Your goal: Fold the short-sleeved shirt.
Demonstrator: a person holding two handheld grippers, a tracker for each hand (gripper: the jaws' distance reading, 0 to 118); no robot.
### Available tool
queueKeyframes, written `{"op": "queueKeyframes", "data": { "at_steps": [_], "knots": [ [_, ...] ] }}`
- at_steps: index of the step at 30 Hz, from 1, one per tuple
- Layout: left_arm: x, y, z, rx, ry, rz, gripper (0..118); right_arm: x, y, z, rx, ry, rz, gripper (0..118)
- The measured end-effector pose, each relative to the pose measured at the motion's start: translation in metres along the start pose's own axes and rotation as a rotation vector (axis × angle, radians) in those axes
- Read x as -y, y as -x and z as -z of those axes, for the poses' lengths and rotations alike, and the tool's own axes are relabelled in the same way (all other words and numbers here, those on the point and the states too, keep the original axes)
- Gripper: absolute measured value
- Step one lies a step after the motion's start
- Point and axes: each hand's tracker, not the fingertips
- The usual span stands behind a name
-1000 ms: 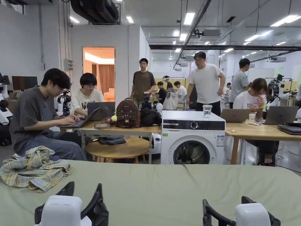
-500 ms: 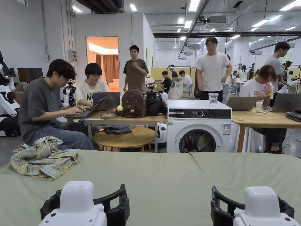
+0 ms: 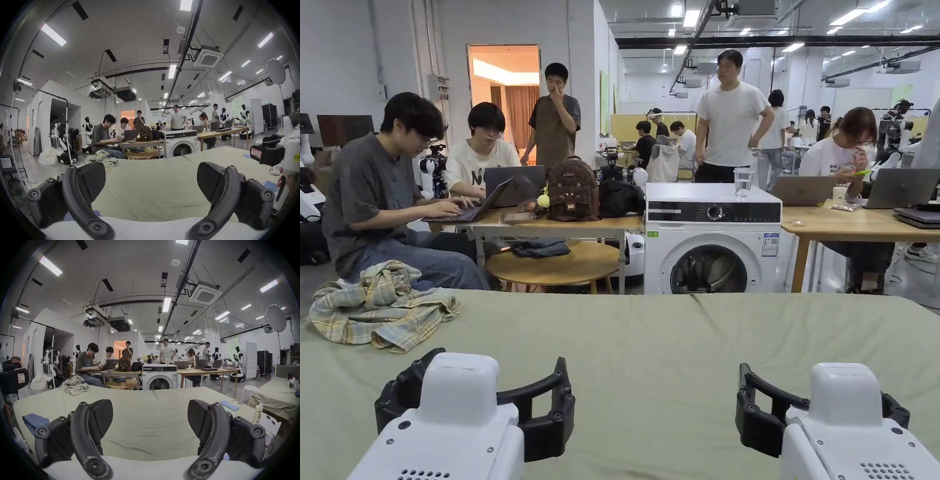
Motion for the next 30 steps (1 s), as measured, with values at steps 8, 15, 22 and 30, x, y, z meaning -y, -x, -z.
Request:
{"op": "queueKeyframes", "data": {
  "at_steps": [8, 15, 22, 30],
  "knots": [
    [0.001, -0.005, 0.003, 0.036, 0.019, 0.014, 112, -0.005, 0.0, -0.001, -0.084, 0.001, 0.046, 95],
    [0.002, -0.003, 0.0, 0.038, 0.02, -0.01, 112, -0.016, -0.003, -0.002, 0.005, 0.004, 0.094, 96],
    [-0.002, -0.002, -0.002, 0.05, 0.012, -0.018, 112, -0.023, -0.012, 0.002, -0.001, 0.085, 0.22, 96],
    [-0.007, 0.003, -0.002, 0.049, 0.009, -0.06, 112, -0.021, -0.002, 0.002, -0.023, 0.11, 0.146, 96]
  ]
}}
